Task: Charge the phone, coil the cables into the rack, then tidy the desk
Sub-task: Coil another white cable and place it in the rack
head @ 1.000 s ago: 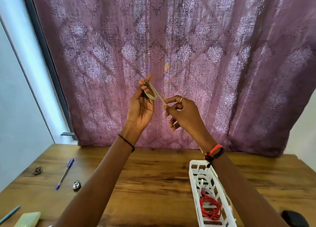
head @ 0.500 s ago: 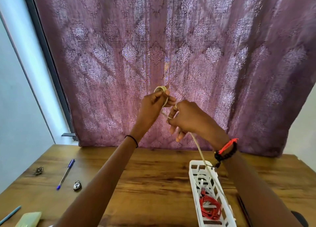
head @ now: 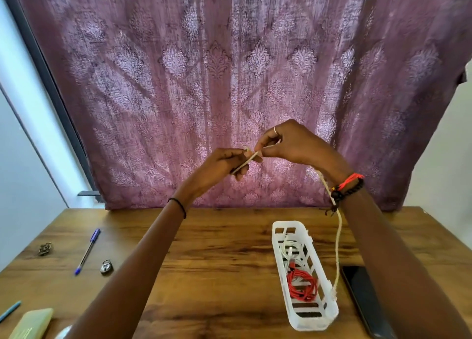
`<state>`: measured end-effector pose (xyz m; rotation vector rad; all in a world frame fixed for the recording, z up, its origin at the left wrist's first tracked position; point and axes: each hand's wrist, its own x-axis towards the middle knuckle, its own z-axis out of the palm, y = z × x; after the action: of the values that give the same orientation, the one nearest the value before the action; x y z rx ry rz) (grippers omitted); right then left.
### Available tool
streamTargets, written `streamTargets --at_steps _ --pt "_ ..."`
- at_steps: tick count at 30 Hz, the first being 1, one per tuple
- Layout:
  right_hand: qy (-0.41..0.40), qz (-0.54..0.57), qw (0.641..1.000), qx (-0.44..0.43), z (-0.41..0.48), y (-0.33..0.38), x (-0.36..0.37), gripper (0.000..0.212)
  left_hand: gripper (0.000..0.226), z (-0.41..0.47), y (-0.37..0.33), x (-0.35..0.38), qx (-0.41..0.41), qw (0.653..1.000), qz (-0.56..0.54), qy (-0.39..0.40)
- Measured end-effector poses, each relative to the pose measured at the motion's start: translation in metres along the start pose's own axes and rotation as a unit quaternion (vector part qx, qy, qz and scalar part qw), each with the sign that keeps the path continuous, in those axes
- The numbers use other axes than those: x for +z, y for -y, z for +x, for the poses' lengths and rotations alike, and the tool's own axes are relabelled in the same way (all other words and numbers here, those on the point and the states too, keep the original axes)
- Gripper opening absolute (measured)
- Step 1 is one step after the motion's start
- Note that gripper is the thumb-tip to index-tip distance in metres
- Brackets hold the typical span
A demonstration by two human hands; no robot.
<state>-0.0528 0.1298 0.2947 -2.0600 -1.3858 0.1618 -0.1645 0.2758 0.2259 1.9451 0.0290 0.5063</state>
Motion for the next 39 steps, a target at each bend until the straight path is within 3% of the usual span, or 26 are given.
streamTargets --at_steps 7,11,17,22,28,32,39 --pt "-0.042 0.115 0.992 -0.023 -0.003 -0.021 -0.001 0.015 0.036 0.003 0.009 0.018 -0.054 0.965 -0.253 0.042" --pt "-0.060 0.220 0.973 -0.016 -0.002 -0.026 0.008 0.016 0.034 0.004 0.006 0.020 -0.056 0.921 -0.382 0.047" --pt "-0.094 0.385 0.918 0.006 0.004 -0.028 0.029 0.012 0.036 0.007 0.003 0.021 -0.055 0.874 -0.482 0.028" --pt "-0.080 0.502 0.861 0.009 0.007 -0.025 0.041 0.014 0.025 0.007 0.003 0.015 -0.036 0.822 -0.565 0.065" --pt "-0.118 0.576 0.809 0.003 0.013 -0.017 0.052 0.014 0.039 0.008 -0.002 0.011 -0.038 0.787 -0.615 0.035" --pt "-0.169 0.550 0.817 -0.024 0.017 -0.012 0.056 0.014 0.031 0.009 -0.003 0.007 -0.016 0.768 -0.638 0.056" --pt "-0.224 0.435 0.870 -0.058 0.017 -0.010 0.054 0.022 0.032 0.020 -0.012 -0.006 0.032 0.710 -0.702 0.043"
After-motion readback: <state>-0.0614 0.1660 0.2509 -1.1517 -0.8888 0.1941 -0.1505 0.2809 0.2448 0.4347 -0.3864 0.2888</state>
